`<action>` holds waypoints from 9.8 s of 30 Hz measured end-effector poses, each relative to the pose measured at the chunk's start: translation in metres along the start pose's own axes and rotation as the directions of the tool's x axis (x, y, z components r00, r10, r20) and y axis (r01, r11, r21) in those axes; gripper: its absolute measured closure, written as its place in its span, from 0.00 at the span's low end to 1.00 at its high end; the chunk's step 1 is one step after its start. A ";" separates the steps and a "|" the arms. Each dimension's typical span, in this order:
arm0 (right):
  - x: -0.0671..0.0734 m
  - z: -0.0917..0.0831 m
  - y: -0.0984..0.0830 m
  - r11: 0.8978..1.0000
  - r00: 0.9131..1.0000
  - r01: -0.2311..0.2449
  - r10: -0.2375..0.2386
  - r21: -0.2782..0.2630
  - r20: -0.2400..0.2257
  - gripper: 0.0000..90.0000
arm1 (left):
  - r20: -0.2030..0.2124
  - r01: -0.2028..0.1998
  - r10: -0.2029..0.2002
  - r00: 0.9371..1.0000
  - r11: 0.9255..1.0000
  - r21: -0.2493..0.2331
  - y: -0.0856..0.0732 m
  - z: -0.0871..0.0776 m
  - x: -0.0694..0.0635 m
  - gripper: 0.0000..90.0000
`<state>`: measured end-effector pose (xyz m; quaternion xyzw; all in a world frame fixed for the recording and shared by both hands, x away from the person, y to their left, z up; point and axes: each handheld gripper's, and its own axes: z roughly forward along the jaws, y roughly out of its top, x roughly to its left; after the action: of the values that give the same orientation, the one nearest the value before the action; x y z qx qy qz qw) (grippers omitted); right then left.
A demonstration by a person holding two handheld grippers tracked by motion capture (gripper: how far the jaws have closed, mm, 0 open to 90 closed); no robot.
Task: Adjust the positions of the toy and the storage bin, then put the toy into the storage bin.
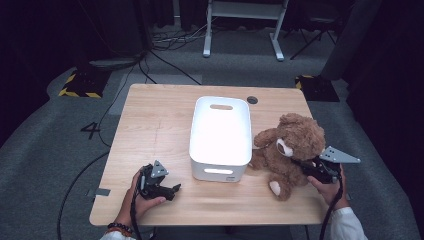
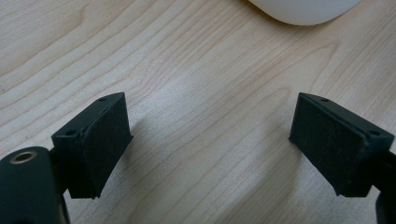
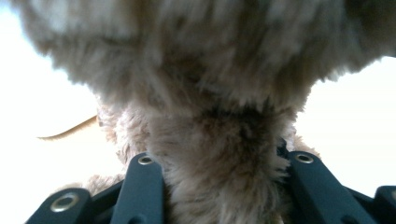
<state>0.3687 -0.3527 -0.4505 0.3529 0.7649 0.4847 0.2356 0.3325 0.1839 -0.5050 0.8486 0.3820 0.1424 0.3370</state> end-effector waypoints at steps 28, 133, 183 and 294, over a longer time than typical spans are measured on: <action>0.000 -0.008 0.006 0.999 1.000 -0.001 0.002 -0.049 0.004 0.73 | -0.009 0.017 -0.017 1.000 1.000 0.002 0.000 0.000 0.000 0.13; 0.040 -0.073 0.155 0.916 0.989 0.129 -0.145 -0.379 -0.016 0.75 | -0.011 0.020 -0.020 1.000 1.000 0.001 0.000 0.001 0.000 0.13; 0.116 0.030 0.203 0.931 0.949 0.179 -0.249 -0.318 -0.196 0.74 | -0.010 0.019 -0.018 1.000 1.000 0.002 0.000 0.001 0.000 0.13; 0.102 0.129 0.134 0.981 0.950 0.193 -0.185 0.008 -0.253 0.63 | -0.012 0.020 -0.020 1.000 1.000 0.001 0.000 0.000 0.000 0.13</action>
<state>0.4357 -0.1624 -0.3849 0.2175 0.8267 0.4880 0.1764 0.3328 0.1837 -0.5052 0.8442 0.3925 0.1441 0.3355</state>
